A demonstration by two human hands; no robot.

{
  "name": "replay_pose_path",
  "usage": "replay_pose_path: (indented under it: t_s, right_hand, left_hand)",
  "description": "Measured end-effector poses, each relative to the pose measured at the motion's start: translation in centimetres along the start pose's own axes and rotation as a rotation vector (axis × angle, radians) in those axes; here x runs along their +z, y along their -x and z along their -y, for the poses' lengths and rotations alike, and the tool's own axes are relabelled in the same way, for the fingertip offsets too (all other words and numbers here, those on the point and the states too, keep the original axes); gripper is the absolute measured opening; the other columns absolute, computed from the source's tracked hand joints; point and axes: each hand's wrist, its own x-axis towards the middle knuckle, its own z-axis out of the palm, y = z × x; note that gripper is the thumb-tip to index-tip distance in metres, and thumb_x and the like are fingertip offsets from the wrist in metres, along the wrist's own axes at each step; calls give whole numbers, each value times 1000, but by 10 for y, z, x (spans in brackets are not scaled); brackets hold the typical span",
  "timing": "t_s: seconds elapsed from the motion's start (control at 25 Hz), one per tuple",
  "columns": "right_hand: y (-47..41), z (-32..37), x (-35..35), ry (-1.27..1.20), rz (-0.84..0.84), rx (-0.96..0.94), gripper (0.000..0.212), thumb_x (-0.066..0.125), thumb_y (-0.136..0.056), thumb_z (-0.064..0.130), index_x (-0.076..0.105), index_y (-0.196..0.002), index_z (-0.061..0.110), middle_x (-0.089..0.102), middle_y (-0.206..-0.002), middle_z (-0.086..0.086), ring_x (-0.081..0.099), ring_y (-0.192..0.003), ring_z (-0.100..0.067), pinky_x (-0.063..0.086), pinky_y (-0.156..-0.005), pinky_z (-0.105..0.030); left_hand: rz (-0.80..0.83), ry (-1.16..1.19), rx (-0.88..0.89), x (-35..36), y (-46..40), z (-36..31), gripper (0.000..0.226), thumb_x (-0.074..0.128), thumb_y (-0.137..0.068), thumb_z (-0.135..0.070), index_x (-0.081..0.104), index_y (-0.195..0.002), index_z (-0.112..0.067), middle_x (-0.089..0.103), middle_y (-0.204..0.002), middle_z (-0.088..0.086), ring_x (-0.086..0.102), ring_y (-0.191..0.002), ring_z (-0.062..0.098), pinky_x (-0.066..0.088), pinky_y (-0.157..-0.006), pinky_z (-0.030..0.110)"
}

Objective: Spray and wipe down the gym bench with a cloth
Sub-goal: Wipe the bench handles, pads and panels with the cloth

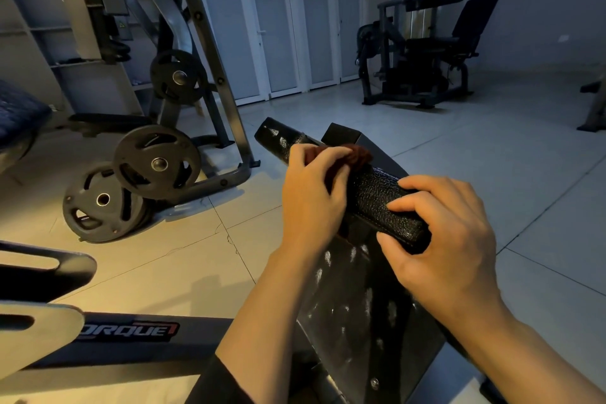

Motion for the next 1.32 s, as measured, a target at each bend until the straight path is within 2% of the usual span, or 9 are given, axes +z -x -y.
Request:
replay_pose_path:
  t_s: [0.16,0.36,0.44,0.6,0.72,0.96,1.12,1.24,1.32]
  right_hand:
    - [0,-1,0,0,11,-5,36,85,-60,16,68,-91,9,64,-109,-6,53,-103,-21,31,-85,-15]
    - [0,-1,-1,-11,4,-11,37,87,-58,14,68,-89,10,64,-108,-5,54,-103,-21,37,-85,-21]
    - [0,0,0,-8,4,-2,37,86,-58,14,68,-89,10,64,-108,-5,53,-103,-20,40,-82,-25]
    - [-1,-1,0,-5,11,-2,37,86,-59,16,68,-90,10,64,-108,-4,53,-102,-20,35,-83,-20]
    - [0,-1,0,7,7,9,38,87,-58,16,68,-91,10,64,-108,-5,52,-102,-20,35,-83,-19]
    - [1,-2,-2,-8,30,2,35,85,-61,18,68,-91,10,64,-110,-5,53,-104,-19,33,-82,-15]
    - [1,-2,-1,-12,23,7,36,86,-60,17,68,-91,10,63,-110,-4,52,-103,-20,36,-80,-18]
    - [0,-1,0,-15,13,3,36,84,-60,19,68,-91,9,64,-109,-5,52,-103,-20,35,-81,-18]
    - [0,-1,1,-6,13,0,37,85,-60,18,67,-91,9,64,-109,-6,53,-103,-21,38,-81,-22]
  left_hand:
    - [-46,-31,-334,-3,-3,26,23,58,-94,-23,64,-117,-23,44,-109,-3,45,-99,5,30,-74,0]
    - [-168,39,-100,5,-4,-2,39,62,-92,-19,56,-130,-23,45,-120,0,41,-98,-3,33,-83,0]
    - [-93,128,-51,7,0,-13,49,58,-94,-25,42,-140,-27,46,-122,-7,46,-104,-3,37,-85,3]
    - [24,310,46,-2,12,0,38,58,-93,-18,56,-131,-21,43,-142,-3,37,-131,-4,33,-107,14]
    - [61,215,75,-6,10,9,42,64,-91,-15,55,-131,-22,52,-129,0,46,-116,-3,39,-96,12]
    - [-286,210,-280,0,1,13,50,68,-84,-4,50,-128,-17,58,-120,-1,54,-112,10,47,-101,35]
    - [-16,131,63,6,2,2,38,66,-84,-14,62,-121,-19,62,-117,-5,54,-110,8,45,-96,28]
    - [94,210,-95,3,2,16,35,56,-91,-39,57,-125,-31,57,-122,-9,48,-113,1,39,-92,17]
    - [65,324,-165,3,6,18,27,49,-97,-35,59,-121,-28,58,-122,-7,48,-112,-5,38,-92,11]
